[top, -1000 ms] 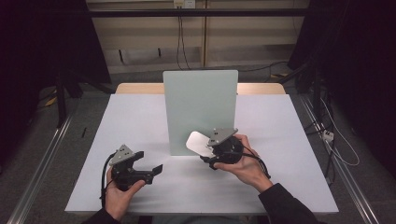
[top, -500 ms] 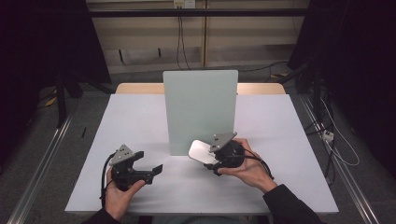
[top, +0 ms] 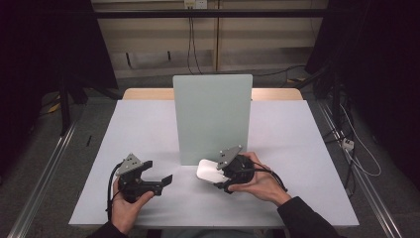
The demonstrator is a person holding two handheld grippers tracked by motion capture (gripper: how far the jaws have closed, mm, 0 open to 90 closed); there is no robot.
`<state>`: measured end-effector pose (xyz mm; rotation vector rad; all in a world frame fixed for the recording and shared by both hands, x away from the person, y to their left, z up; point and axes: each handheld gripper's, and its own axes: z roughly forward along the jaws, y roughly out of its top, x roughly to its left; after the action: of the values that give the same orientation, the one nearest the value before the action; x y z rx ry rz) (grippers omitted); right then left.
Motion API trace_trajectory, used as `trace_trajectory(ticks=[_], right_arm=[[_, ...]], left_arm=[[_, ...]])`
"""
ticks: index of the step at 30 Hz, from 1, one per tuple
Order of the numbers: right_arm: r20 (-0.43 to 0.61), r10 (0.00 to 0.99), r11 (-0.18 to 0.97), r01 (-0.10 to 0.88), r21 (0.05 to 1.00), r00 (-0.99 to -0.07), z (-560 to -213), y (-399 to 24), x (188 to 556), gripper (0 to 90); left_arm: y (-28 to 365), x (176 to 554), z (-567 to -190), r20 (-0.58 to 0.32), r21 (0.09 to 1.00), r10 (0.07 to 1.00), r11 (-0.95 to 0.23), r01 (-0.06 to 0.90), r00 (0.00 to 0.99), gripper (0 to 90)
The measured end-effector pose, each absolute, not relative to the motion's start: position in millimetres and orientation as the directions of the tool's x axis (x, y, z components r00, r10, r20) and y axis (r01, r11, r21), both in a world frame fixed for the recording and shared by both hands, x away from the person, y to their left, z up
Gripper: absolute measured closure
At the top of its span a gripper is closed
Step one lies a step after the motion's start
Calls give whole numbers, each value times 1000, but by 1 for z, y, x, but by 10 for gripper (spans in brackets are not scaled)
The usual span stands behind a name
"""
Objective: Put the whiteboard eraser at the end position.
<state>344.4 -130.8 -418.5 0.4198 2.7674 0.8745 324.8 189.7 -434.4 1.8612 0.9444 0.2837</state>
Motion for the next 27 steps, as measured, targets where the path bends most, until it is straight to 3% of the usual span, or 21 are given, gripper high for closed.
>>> trace_trajectory(ticks=[27], right_arm=[[-92, 276, 809, 179, 561, -957, -431, -118, 341, 315]], left_arm=[[190, 324, -434, -203, 852, 713, -209, 480, 671, 56]])
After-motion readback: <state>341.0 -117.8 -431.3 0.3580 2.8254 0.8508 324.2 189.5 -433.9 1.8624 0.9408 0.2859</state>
